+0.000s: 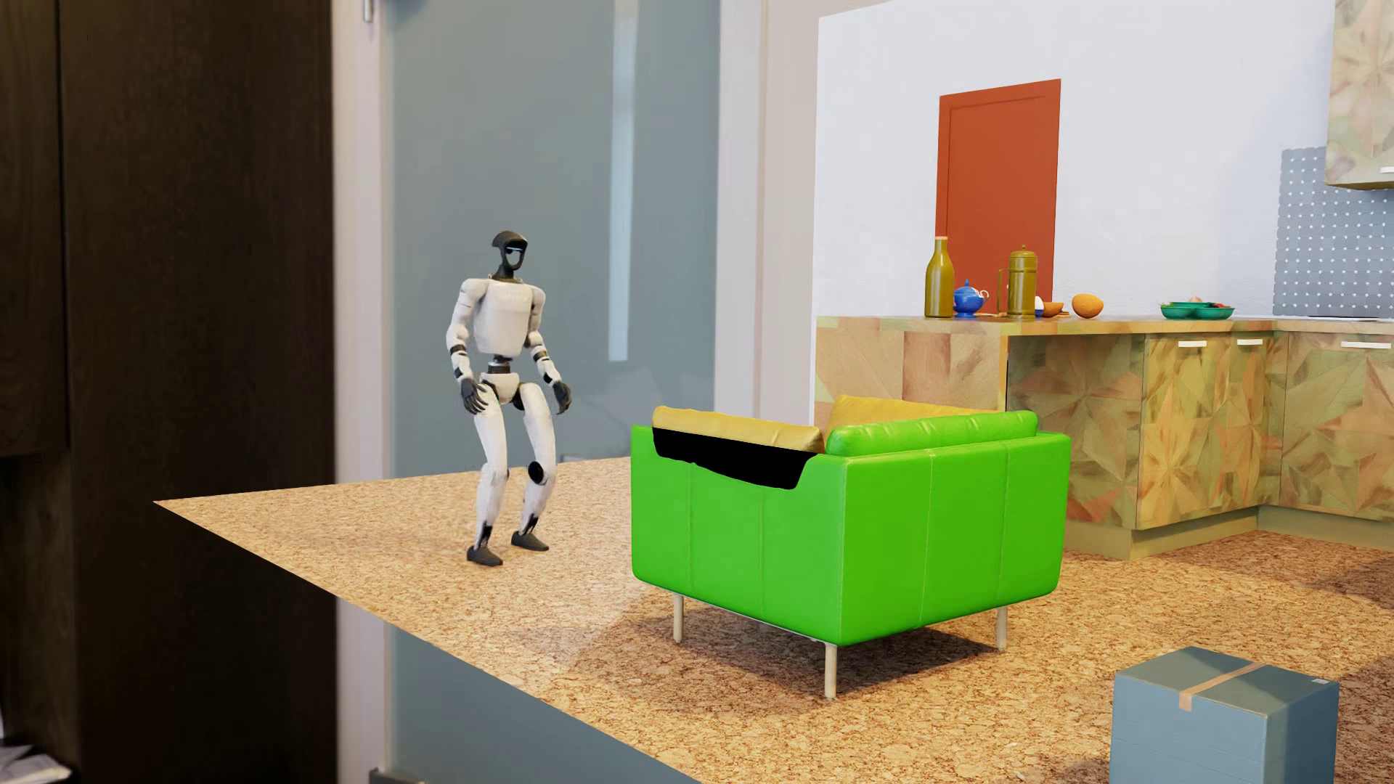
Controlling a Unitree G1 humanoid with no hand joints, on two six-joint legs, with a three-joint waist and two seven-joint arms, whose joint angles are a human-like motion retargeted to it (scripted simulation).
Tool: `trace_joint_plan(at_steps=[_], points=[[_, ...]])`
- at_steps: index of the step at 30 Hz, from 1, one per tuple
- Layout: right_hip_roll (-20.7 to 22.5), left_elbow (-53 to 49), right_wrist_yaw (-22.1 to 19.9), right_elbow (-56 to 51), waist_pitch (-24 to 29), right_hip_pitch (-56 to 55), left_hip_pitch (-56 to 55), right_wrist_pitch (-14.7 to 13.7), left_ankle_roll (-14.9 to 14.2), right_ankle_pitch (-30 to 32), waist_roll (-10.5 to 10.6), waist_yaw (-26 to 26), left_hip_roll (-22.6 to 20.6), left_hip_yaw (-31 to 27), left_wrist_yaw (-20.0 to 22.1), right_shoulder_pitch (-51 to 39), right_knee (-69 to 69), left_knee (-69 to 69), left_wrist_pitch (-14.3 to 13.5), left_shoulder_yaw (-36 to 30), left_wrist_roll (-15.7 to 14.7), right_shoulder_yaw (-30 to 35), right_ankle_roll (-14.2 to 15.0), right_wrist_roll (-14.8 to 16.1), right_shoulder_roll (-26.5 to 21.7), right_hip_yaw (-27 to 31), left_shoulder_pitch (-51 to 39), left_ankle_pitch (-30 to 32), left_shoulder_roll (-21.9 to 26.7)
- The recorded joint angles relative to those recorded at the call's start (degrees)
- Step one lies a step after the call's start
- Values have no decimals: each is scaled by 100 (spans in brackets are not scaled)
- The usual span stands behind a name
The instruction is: Head to the dark green armchair
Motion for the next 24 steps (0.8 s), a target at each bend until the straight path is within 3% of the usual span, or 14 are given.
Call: trace_joint_plan(at_steps=[2,4,7,9,10,11,13,14,16,19,21,22,23,24], points=[[128,116,-298,-82,67,220,37,-6,196,21,323,61,120,-60,-189,-66,41,494,-170,-161,14,-104,-161,74,-185,-53,-335,-205,-8],[185,261,-920,-314,30,480,214,43,32,-115,663,309,157,-162,-486,-257,-176,409,62,50,-17,-38,-143,214,115,-103,-300,-194,35],[44,62,-1465,-19,109,738,512,-101,158,-616,768,592,0,-165,-344,-463,37,450,610,-133,17,-274,-96,415,361,-63,-149,-221,241],[7,-20,-1447,-21,264,962,-167,-126,303,-832,746,485,-114,-170,117,-141,47,1919,873,-87,50,-258,-76,457,149,51,-381,1156,-4],[54,8,-1370,47,153,1069,-554,-52,557,-853,800,398,-90,-166,205,-49,-133,2312,887,-78,53,-262,-71,451,73,71,-285,1801,-26],[65,44,-1230,69,84,1294,-815,39,919,-908,884,437,27,-36,120,72,-319,2240,900,-15,126,-226,-49,419,-52,9,-212,1486,-20],[140,-138,-905,-220,11,1571,-1052,461,663,-1205,1004,629,195,129,-169,-350,-279,837,885,294,566,40,13,312,102,-37,94,162,80],[53,284,-743,-198,51,1391,-889,473,152,-1319,901,660,170,133,-221,-653,521,418,751,238,757,30,58,285,426,-23,73,320,330],[182,711,-404,-50,89,370,-600,483,141,248,677,449,149,52,-79,-805,2296,332,375,-93,738,192,43,199,417,120,268,103,406],[389,206,-70,-267,86,-505,154,413,26,-346,11,-10,111,102,34,-418,1528,-179,83,35,21,-125,24,30,276,-17,368,-106,95],[249,-120,-198,43,182,-491,124,-11,57,-77,-228,127,39,20,-78,-268,197,803,37,13,32,-208,85,-172,65,-73,-23,-205,12],[301,-210,-432,229,218,-418,-487,-202,435,549,-84,256,69,-83,-192,-431,191,2143,73,-8,113,-71,-193,-194,-184,-126,-143,494,-15],[362,-13,-787,44,176,-361,-1082,-356,692,398,177,256,50,-150,-344,-542,230,2727,130,-228,150,-147,-634,-123,-268,-166,-71,1289,131],[354,4,-1132,-62,171,-146,-1245,-623,444,296,429,273,88,-182,-509,-482,158,2299,340,-57,145,-138,-322,23,-182,-161,84,986,190]])
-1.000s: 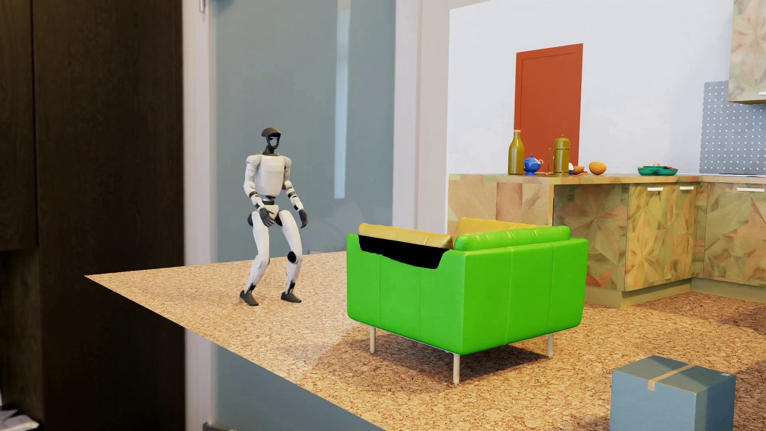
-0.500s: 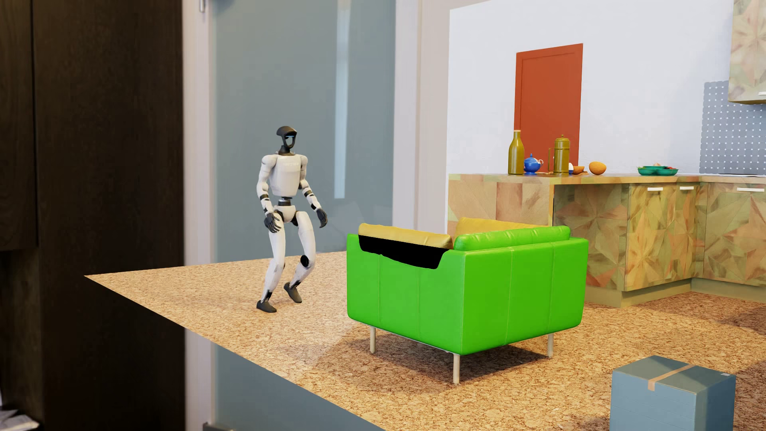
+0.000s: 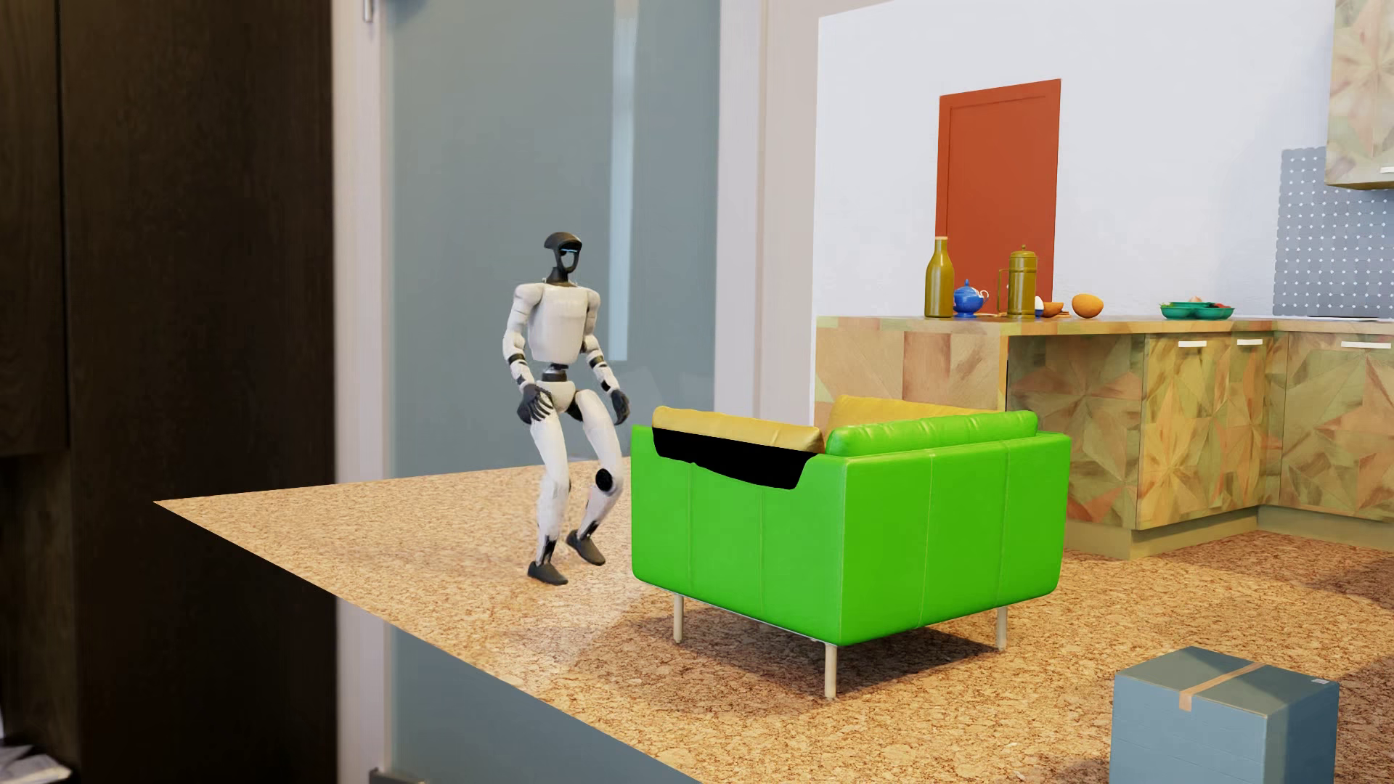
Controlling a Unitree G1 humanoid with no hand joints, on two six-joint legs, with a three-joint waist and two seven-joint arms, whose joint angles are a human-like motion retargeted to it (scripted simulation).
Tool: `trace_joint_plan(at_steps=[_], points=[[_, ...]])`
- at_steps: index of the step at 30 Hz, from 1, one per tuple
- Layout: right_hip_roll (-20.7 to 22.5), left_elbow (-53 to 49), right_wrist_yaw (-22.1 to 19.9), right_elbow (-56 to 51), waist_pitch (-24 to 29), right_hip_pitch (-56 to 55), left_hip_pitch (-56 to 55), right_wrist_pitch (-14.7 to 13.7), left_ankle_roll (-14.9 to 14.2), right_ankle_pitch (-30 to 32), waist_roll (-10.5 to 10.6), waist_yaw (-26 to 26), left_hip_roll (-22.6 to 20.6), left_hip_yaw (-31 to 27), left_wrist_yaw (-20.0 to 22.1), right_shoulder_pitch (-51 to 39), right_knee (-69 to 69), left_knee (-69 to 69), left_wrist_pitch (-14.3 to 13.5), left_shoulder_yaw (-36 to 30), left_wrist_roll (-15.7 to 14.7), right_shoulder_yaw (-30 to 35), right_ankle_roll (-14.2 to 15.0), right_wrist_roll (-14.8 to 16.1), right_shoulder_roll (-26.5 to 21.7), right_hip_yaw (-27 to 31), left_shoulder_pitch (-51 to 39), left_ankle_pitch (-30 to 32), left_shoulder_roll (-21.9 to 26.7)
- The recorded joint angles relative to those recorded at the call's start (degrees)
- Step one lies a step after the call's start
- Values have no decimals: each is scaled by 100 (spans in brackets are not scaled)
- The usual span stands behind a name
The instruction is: Head to the dark green armchair
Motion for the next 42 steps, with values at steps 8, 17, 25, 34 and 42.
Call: trace_joint_plan(at_steps=[8,17,25,34,42], points=[[-129,441,590,-183,-328,1164,1273,1277,-592,-1028,368,291,86,0,118,300,-274,-2527,317,253,274,164,118,74,204,109,-139,-899,-55],[-96,21,415,98,188,594,1656,689,-286,-1192,-422,-46,25,-53,883,325,169,-1655,-439,60,-35,-231,471,215,250,178,-319,-1173,-206],[0,268,318,58,184,20,450,797,-455,-749,182,5,73,195,175,-57,1116,-1796,247,-109,478,101,288,0,536,347,-66,-766,27],[-47,122,52,-158,114,517,905,997,-460,-756,275,398,-43,24,76,-77,-19,-2197,-42,29,380,289,119,189,395,311,123,-994,-44],[13,196,380,-232,-1,807,1152,766,-505,-582,10,136,-18,-51,446,223,-429,-2566,-90,80,-21,164,110,411,335,315,-33,-795,-29]])
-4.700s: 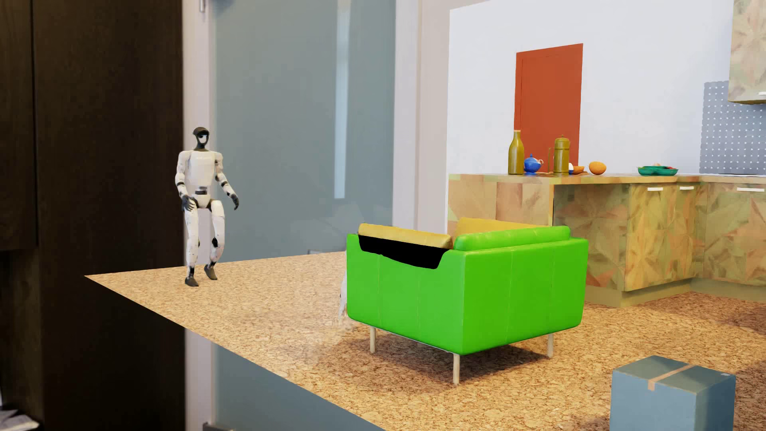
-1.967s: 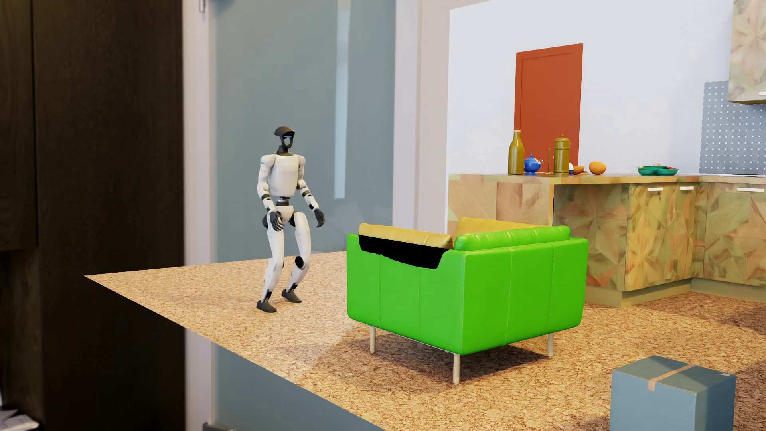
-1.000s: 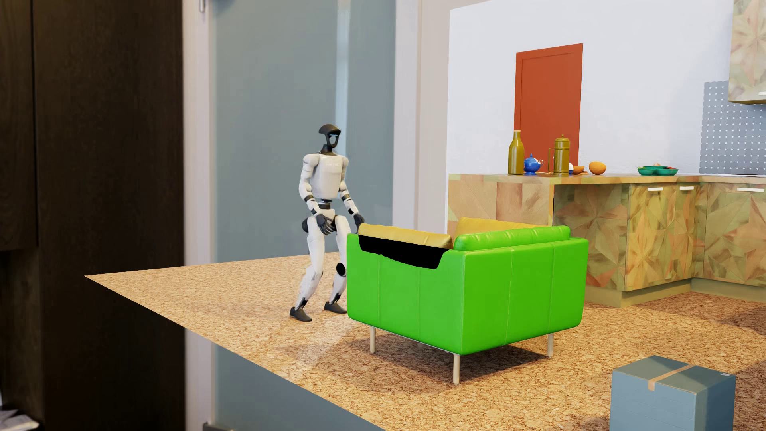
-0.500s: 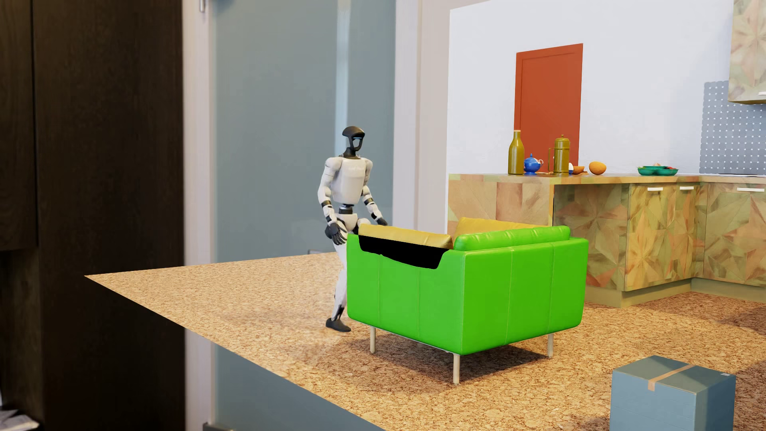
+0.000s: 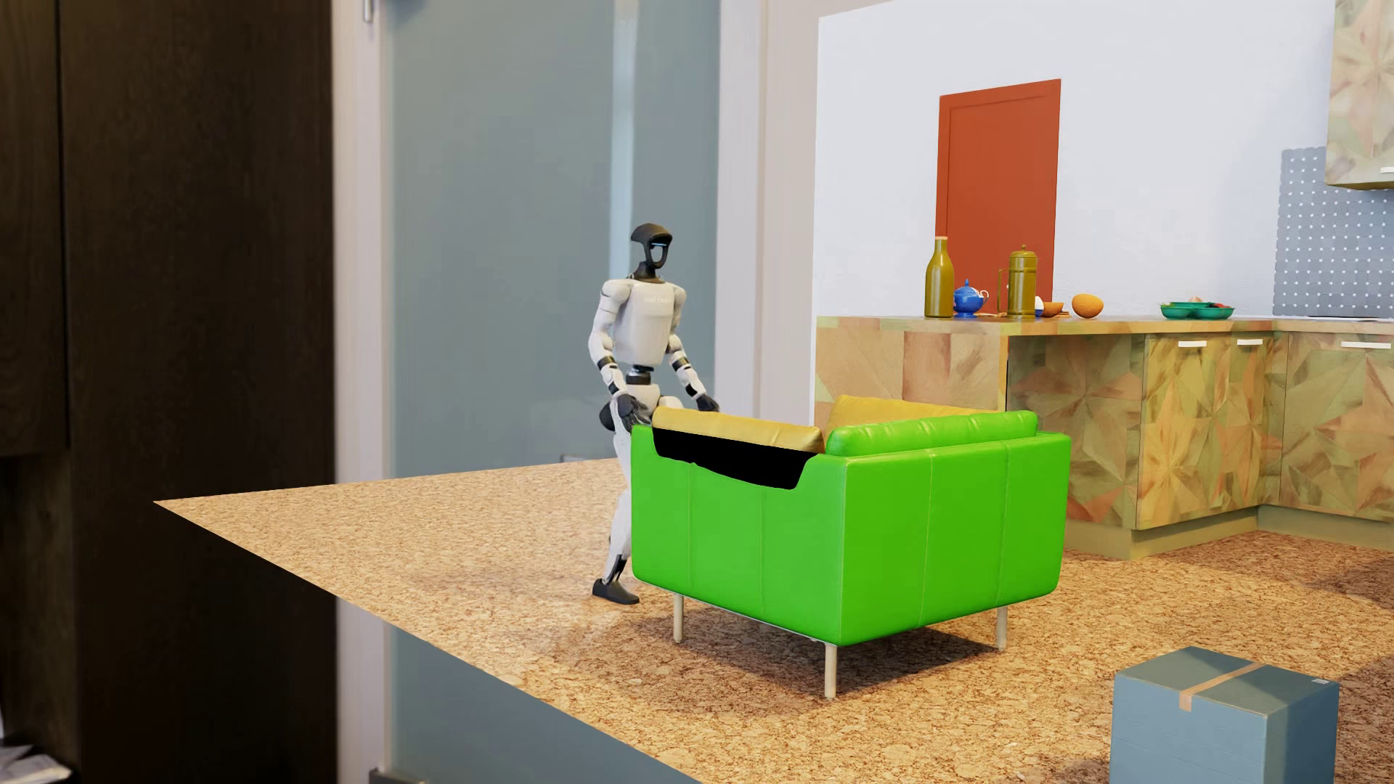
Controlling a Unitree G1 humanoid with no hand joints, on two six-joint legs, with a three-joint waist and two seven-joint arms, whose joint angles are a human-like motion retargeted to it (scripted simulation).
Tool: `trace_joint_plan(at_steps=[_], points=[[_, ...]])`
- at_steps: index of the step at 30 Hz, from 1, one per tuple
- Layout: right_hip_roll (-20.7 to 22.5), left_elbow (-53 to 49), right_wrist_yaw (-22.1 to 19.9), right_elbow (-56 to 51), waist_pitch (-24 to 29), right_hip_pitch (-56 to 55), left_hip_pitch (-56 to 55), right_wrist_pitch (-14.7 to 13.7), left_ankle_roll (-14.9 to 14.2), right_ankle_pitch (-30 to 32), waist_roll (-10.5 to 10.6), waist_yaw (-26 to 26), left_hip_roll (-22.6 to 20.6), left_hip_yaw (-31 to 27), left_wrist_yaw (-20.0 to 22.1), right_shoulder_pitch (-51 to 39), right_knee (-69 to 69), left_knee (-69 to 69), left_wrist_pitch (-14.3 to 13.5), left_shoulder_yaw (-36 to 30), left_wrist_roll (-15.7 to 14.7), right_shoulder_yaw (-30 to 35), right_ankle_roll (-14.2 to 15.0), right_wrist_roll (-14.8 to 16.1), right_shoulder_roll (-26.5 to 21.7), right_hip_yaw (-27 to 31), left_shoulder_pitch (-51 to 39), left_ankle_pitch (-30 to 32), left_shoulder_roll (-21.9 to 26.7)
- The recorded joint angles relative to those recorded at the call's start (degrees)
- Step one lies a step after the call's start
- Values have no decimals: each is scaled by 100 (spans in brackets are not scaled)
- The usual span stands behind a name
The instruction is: Head to the dark green armchair
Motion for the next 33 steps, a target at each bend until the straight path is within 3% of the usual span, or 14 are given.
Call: trace_joint_plan(at_steps=[2,5,9,12,14,17,21,24,25,29,31,33], points=[[29,45,10,118,-76,19,-37,51,5,84,91,88,31,-23,-62,-168,-94,15,29,136,-6,59,6,33,-8,-25,104,28,54],[-7,128,159,42,-239,-39,3,107,-6,90,27,-126,-4,54,21,-78,-57,-103,-38,32,126,65,-3,-44,129,42,120,97,124],[31,-46,411,19,-176,-14,48,139,-61,147,59,-23,38,25,20,-33,-118,-221,-76,14,118,0,-71,-297,73,4,88,189,-178],[50,32,421,78,-116,-27,47,-82,-89,197,156,-2,56,31,-29,-81,-179,-299,231,51,23,-10,-90,-244,-3,7,44,244,-32],[-16,69,343,196,-102,-47,36,-46,-82,174,189,90,-7,-1,-26,-65,-158,-351,359,112,78,-72,-83,-157,-88,-21,-35,282,-54],[13,82,196,-26,-42,-110,-15,73,-105,128,225,-54,20,-1,-21,-157,-54,-257,132,43,319,117,-105,-169,-60,-18,51,235,-88],[46,-2,3,61,-37,-104,61,154,-142,142,155,-154,51,53,57,-18,-66,-363,-120,-15,191,-81,-143,-270,-106,27,-34,278,32],[72,9,-74,69,-111,-81,93,182,-167,173,132,-54,80,49,221,8,-130,-445,56,-7,139,-13,-171,-238,101,14,-167,316,-56],[89,-36,-18,131,-130,-54,74,135,-166,184,191,38,101,15,207,4,-169,-409,152,25,145,4,-169,-186,-30,-21,-142,296,-126],[69,50,141,48,-86,-66,-16,-111,-149,170,215,210,87,-61,-96,-230,-136,-281,488,97,262,143,-151,-31,213,-92,223,259,-97],[39,131,280,61,18,-44,22,-112,-142,151,142,146,55,-53,-83,-229,-77,-262,434,-2,344,116,-142,-121,202,-79,227,263,-96],[65,-2,397,94,4,-94,5,0,-148,182,63,-52,80,-1,81,-85,-73,-269,219,-52,242,21,-149,-246,-39,-33,105,278,-28]])
